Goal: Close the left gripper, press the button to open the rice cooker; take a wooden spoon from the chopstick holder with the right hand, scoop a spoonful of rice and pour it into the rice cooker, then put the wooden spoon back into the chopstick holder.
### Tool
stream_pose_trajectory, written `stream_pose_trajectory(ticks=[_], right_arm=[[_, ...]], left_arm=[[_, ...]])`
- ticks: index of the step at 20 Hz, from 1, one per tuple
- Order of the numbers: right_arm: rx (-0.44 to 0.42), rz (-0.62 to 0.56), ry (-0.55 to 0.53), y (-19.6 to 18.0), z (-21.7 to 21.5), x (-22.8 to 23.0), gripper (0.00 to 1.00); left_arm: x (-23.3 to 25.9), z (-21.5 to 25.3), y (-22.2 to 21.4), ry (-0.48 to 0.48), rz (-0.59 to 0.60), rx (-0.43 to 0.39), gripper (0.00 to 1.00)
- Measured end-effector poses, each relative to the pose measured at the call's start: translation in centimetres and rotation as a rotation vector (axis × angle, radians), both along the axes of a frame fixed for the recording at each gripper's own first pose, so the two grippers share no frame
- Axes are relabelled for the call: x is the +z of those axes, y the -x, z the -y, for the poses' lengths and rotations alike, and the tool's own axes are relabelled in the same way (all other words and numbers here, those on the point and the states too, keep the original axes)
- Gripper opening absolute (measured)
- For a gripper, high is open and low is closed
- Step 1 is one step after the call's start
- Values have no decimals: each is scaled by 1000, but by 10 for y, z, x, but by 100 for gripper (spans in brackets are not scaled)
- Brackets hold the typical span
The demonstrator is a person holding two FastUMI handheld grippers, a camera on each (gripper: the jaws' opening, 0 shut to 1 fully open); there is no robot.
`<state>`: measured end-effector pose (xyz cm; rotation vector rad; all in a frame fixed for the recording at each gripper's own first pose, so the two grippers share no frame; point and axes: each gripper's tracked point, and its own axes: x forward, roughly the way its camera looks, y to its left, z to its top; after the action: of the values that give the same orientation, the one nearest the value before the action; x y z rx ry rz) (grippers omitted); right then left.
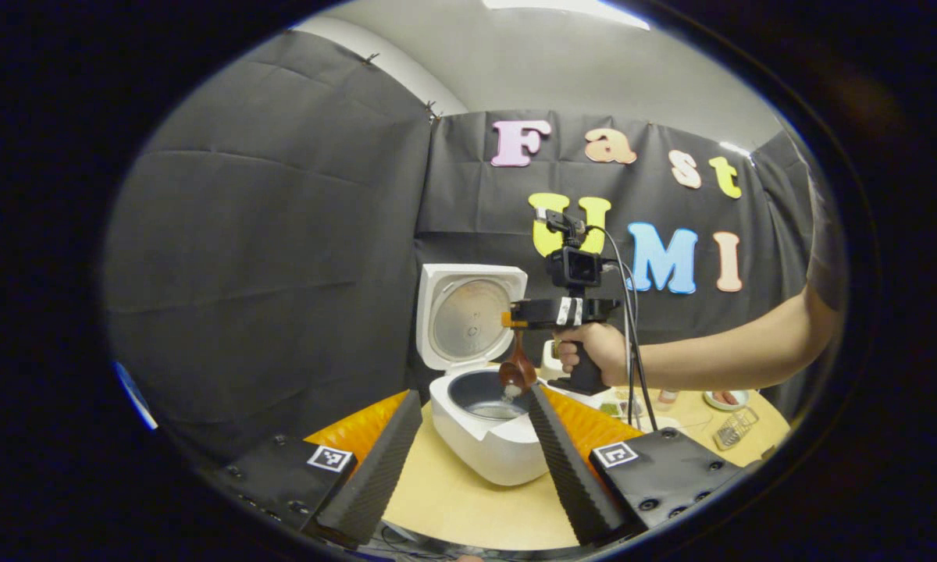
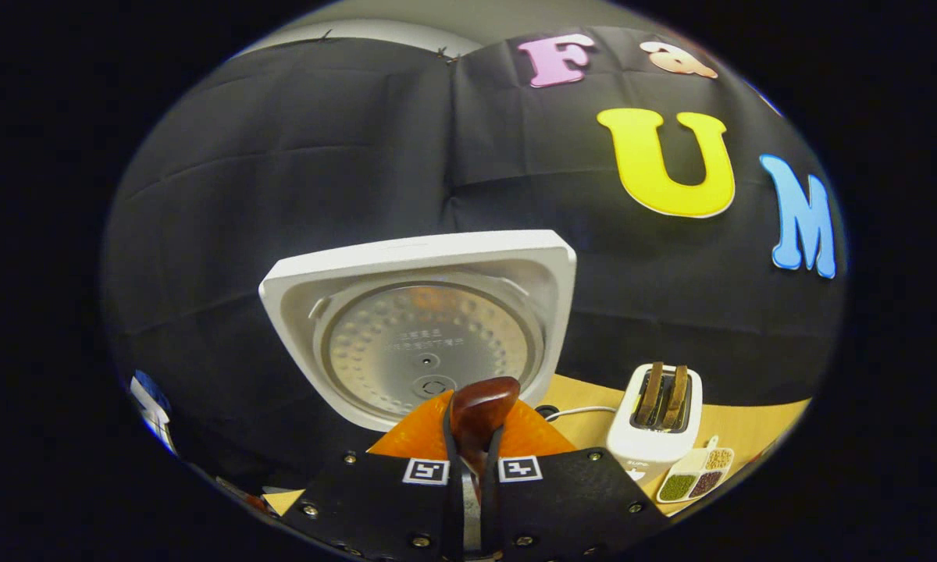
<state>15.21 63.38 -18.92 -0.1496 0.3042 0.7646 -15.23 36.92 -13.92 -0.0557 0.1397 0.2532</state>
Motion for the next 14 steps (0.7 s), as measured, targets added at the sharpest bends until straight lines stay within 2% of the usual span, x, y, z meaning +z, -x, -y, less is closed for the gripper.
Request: stream_pose_trajectory(ticks=[4,6,7,8,10,14], right_arm=[[87,122,99,18,-11,7,9],[86,114,78,23,-5,9,8],[84,100,56,23,-3,13,8],[80,81,31,22,1,17,9],[76,24,-46,22,9,29,9],[-17,-207,-304,8,39,52,8]], left_arm=[[-4,0,8,5,-7,12,96],[-3,4,9,0,1,4,96],[-1,7,11,-4,1,0,99],[1,13,14,-10,0,-4,96],[5,20,12,-18,0,-18,96],[8,31,3,22,11,-42,96]])
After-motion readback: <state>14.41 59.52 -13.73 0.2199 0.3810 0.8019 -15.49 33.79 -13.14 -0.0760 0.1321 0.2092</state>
